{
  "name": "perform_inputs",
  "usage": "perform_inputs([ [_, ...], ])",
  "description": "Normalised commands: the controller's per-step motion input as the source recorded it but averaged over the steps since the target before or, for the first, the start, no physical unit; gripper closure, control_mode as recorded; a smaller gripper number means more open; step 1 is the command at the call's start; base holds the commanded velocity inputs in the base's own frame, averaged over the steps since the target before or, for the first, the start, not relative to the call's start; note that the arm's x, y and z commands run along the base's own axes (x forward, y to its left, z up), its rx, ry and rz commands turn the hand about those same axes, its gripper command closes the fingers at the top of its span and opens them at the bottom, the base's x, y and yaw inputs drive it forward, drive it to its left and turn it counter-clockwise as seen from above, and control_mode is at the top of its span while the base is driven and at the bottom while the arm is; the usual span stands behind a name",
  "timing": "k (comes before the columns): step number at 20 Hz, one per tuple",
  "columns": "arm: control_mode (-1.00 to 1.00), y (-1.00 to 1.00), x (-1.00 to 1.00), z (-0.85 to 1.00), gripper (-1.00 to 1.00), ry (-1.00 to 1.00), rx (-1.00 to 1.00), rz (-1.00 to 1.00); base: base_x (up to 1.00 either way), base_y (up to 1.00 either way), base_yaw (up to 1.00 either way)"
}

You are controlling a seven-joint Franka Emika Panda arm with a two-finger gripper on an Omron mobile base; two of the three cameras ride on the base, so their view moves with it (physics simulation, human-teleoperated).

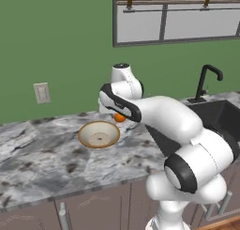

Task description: Pick the tangerines from the cabinet and place them in one bowl. Pick the cucumber from the sink and place it in the other bowl.

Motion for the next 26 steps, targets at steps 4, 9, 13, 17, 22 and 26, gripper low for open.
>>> perform_inputs([
  [4,-1.0,0.12,0.14,-0.59,1.0,0.2,0.0,-0.08,0.0,0.0,0.0],
  [9,-1.0,0.21,0.01,-0.35,1.0,0.01,0.07,-0.03,0.0,0.0,0.0],
  [13,-1.0,0.27,0.0,-0.32,1.0,-0.02,0.02,0.0,0.0,0.0,0.0],
  [17,-1.0,0.18,0.0,-0.11,1.0,-0.21,0.0,0.0,0.0,0.0,0.0],
  [22,-1.0,0.05,0.01,-0.01,1.0,-0.23,0.0,0.0,0.0,0.0,0.0],
  [26,-1.0,-0.04,0.05,0.0,1.0,-0.05,0.0,0.02,0.0,0.0,0.0],
])
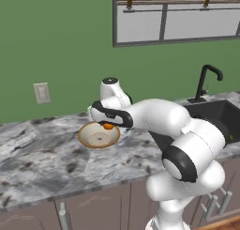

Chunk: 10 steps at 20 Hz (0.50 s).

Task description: Pick the tangerines from the cabinet and place them in one bowl. Pick the cucumber from the sink and place it in the other bowl.

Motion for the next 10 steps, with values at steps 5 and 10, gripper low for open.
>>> perform_inputs([
  [5,-1.0,-0.09,0.13,-0.08,1.0,0.05,0.0,0.06,0.0,0.0,0.0],
  [10,-1.0,0.0,0.0,-0.12,1.0,0.03,0.0,0.08,0.0,0.0,0.0],
])
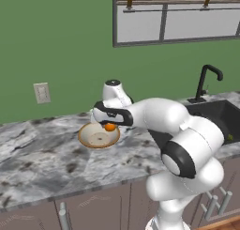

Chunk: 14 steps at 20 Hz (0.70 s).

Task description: Pick the tangerines from the cabinet and place them in one bowl. Pick the cucumber from the sink and place it in the other bowl.

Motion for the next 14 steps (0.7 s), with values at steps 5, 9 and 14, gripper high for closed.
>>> perform_inputs([
  [5,-1.0,0.01,0.06,-0.19,1.0,-0.02,0.0,0.13,0.0,0.0,0.0],
  [9,-1.0,0.07,0.19,-0.18,1.0,-0.02,0.0,0.2,0.0,0.0,0.0],
  [14,-1.0,0.1,0.16,-0.02,1.0,0.0,0.0,0.13,0.0,0.0,0.0],
])
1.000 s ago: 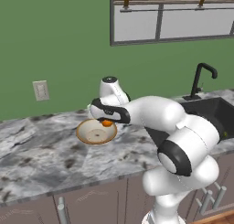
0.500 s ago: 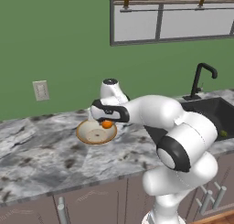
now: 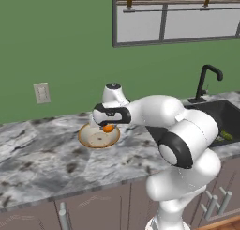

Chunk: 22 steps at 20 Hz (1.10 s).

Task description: Pick the tangerines from the cabinet and place them in one bowl. Pick the cucumber from the sink and place it in the other bowl.

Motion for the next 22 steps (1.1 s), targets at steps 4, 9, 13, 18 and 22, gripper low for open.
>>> perform_inputs([
  [4,-1.0,0.13,0.25,-0.04,1.0,0.0,0.0,0.07,0.0,0.0,0.0],
  [9,-1.0,0.09,0.26,-0.19,1.0,0.01,0.0,0.02,0.0,0.0,0.0],
  [13,-1.0,0.01,0.31,-0.2,1.0,0.0,0.0,0.0,0.0,0.0,0.0],
  [18,-1.0,0.06,0.11,-0.12,1.0,0.0,0.0,0.02,0.0,0.0,0.0],
  [22,-1.0,0.21,0.0,-0.05,1.0,0.0,0.0,0.05,0.0,0.0,0.0],
])
